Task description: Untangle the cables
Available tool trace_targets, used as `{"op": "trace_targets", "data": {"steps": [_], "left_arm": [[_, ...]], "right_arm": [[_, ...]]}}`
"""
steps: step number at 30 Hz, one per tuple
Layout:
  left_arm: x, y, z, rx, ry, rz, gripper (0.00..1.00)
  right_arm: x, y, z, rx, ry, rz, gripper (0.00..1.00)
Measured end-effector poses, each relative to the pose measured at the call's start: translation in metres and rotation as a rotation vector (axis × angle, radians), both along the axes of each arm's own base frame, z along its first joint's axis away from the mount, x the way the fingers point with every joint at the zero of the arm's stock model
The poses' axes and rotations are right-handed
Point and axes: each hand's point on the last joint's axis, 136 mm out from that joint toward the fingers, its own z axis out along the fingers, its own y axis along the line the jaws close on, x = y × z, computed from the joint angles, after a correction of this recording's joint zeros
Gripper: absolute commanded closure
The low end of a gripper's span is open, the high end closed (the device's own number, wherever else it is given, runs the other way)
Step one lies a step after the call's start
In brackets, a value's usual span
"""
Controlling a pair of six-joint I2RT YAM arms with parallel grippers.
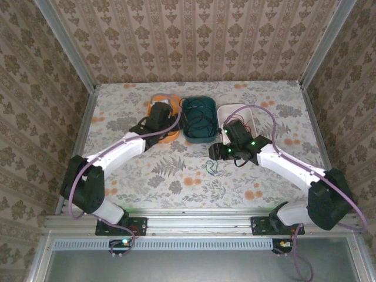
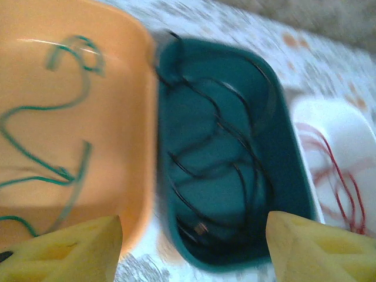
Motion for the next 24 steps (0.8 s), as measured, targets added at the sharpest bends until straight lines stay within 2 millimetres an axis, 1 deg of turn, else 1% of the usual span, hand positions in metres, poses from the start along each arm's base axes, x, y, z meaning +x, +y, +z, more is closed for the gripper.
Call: {"op": "trace_targets", "data": {"steps": [1, 3, 5, 7, 10, 13, 16, 20, 22, 24], "left_arm": [[-0.013, -0.013, -0.006, 0.023, 0.003, -0.071, 0.35], [-0.036, -0.031, -0.025, 0.073, 0.027, -0.188, 0.35], [-0.058, -0.045, -0.05, 0.14, 0.069, -0.293, 0.35], [-0.075, -0.056, -0.075, 0.212, 0.106, -0.379, 0.35], [-0.098, -0.063, -0.11, 0.32, 0.163, -0.473, 0.35], [-0.11, -0.062, -0.131, 0.386, 0.203, -0.52, 0.34], [-0.112, -0.058, -0.136, 0.413, 0.209, -0.532, 0.34], [-0.111, -0.059, -0.135, 0.422, 0.192, -0.549, 0.33], [-0.112, -0.059, -0.135, 0.42, 0.186, -0.564, 0.33], [-0.116, -0.059, -0.135, 0.415, 0.181, -0.584, 0.32]], "right_arm": [[-0.001, -0.001, -0.009, -0.02, 0.023, 0.001, 0.46], [-0.003, -0.004, -0.027, -0.06, 0.067, 0.004, 0.48], [-0.006, -0.007, -0.044, -0.098, 0.114, 0.006, 0.5], [-0.008, -0.009, -0.058, -0.124, 0.149, 0.008, 0.52], [-0.011, -0.011, -0.072, -0.15, 0.19, 0.011, 0.55], [-0.012, -0.011, -0.085, -0.167, 0.218, 0.011, 0.6], [-0.012, -0.011, -0.095, -0.179, 0.239, 0.009, 0.7], [-0.009, -0.012, -0.098, -0.179, 0.231, 0.002, 0.91], [-0.007, -0.01, -0.098, -0.169, 0.22, 0.001, 0.98], [-0.007, -0.01, -0.098, -0.162, 0.212, -0.002, 1.0]]}}
